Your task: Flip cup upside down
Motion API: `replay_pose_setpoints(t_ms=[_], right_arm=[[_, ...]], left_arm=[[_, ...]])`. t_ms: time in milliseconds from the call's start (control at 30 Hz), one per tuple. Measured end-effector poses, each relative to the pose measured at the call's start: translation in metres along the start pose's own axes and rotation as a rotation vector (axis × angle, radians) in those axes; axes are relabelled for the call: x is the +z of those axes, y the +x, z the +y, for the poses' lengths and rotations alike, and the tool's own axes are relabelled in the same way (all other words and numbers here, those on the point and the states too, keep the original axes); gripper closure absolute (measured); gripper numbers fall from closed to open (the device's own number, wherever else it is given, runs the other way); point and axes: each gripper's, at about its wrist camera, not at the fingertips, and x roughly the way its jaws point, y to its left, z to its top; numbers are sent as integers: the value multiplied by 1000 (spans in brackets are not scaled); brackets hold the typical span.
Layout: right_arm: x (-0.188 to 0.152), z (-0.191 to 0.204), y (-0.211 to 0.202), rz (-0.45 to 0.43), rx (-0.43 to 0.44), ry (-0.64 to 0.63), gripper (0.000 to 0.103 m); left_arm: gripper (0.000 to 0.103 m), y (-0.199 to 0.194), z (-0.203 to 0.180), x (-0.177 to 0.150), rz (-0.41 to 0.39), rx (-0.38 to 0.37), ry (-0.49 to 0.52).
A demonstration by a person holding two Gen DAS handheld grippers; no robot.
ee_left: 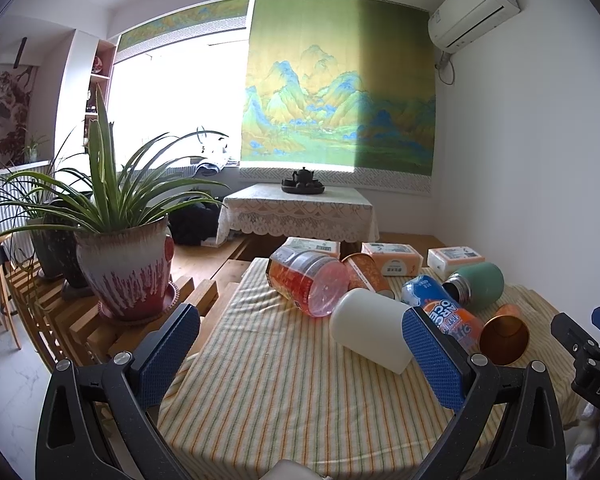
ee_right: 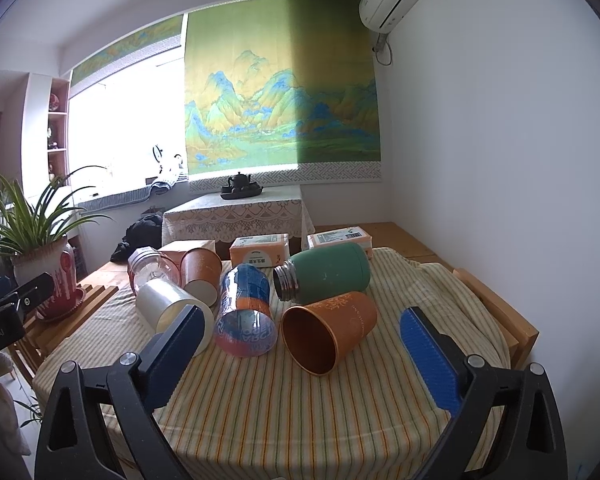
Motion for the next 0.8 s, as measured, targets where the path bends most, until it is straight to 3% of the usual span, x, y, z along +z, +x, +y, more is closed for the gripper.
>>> replay_pose_setpoints(t_ms=[800], right_arm=[[1,3,1,3,3,-3,6]], left_arm=[[0,5,0,2,8,-4,6]])
